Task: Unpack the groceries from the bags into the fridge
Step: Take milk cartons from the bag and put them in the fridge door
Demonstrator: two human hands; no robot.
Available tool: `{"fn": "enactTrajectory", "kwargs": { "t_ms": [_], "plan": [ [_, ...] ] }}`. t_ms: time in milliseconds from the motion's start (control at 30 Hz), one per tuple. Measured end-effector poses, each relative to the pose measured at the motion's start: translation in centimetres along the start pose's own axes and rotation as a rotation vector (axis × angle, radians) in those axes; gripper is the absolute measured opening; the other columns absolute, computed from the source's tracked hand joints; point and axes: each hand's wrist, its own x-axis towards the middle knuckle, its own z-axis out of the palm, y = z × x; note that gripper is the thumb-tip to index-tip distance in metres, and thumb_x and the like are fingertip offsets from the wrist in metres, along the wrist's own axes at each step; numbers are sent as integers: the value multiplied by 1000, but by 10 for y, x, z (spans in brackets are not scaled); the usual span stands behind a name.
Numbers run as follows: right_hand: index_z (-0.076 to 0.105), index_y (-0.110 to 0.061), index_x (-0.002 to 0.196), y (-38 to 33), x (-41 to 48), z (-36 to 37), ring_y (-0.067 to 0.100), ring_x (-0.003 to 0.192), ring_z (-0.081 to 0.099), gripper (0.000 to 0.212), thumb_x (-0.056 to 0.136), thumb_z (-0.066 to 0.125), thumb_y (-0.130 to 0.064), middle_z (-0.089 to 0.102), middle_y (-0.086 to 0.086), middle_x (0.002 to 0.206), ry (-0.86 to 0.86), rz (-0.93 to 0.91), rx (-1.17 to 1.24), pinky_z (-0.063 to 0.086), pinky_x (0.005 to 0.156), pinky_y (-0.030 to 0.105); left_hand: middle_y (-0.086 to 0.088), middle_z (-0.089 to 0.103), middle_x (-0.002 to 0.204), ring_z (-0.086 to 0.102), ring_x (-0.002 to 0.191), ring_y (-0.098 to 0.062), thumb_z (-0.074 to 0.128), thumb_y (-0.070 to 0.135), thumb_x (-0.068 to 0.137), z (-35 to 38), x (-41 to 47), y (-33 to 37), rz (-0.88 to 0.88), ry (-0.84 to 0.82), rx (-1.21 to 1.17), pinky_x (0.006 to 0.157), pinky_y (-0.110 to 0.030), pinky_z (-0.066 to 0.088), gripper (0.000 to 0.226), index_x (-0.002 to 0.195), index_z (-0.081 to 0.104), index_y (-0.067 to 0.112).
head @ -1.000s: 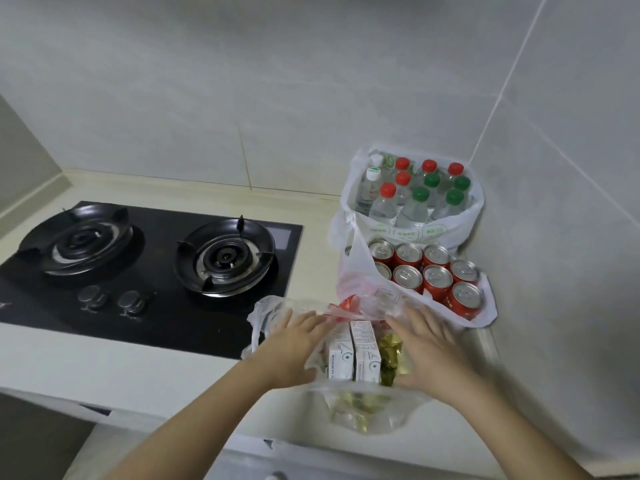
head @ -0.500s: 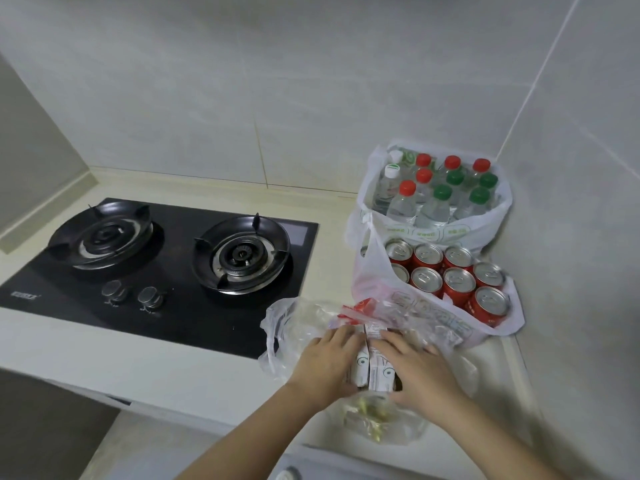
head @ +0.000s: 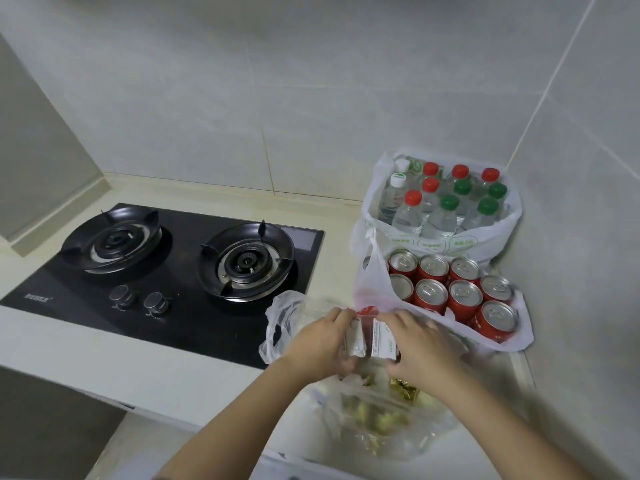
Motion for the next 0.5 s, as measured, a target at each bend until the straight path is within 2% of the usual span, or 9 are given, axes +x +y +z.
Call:
{"fn": "enactTrajectory", "kwargs": {
  "t_ms": [67, 200, 333, 433, 500],
  "plan": [
    [27, -33, 146, 4, 7, 1, 19, 129, 45, 73, 83, 61, -48, 37, -11, 145, -25, 3, 38, 39, 99, 33, 3, 48, 130, 56, 111, -22, 68, 44, 80, -1, 8, 2, -11, -17, -5, 84, -35, 49, 72, 141, 37, 21],
    [26, -38, 145, 11, 10, 14, 17, 125, 49, 70, 87, 64, -47, 31, -16, 146, -22, 33, 147, 46, 89, 30, 4, 49, 131, 52, 115, -18, 71, 45, 80, 10, 20, 2, -38, -29, -17, 83, -31, 45, 74, 141, 37, 22],
    [32, -40, 143, 11, 7, 21, 12, 126, 46, 70, 84, 70, -41, 36, -20, 144, 51, 65, 274, 44, 92, 27, 5, 53, 130, 52, 115, -19, 74, 44, 76, 15, 24, -4, -84, -39, -77, 83, -33, 46, 74, 137, 40, 23],
    [37, -42, 140, 5, 4, 13, 8, 125, 49, 75, 76, 77, -39, 46, -22, 139, 111, 82, 325, 42, 99, 32, 4, 56, 123, 53, 110, -20, 75, 43, 74, 10, 23, -2, -91, -28, -46, 81, -34, 46, 70, 133, 42, 24],
    [39, -47, 135, 0, 1, 2, 5, 124, 48, 76, 71, 78, -42, 50, -25, 135, 182, 89, 307, 35, 99, 33, 6, 58, 119, 53, 107, -19, 75, 41, 74, 1, 18, -1, -104, 14, -94, 82, -35, 47, 66, 130, 45, 25]
  ]
}}
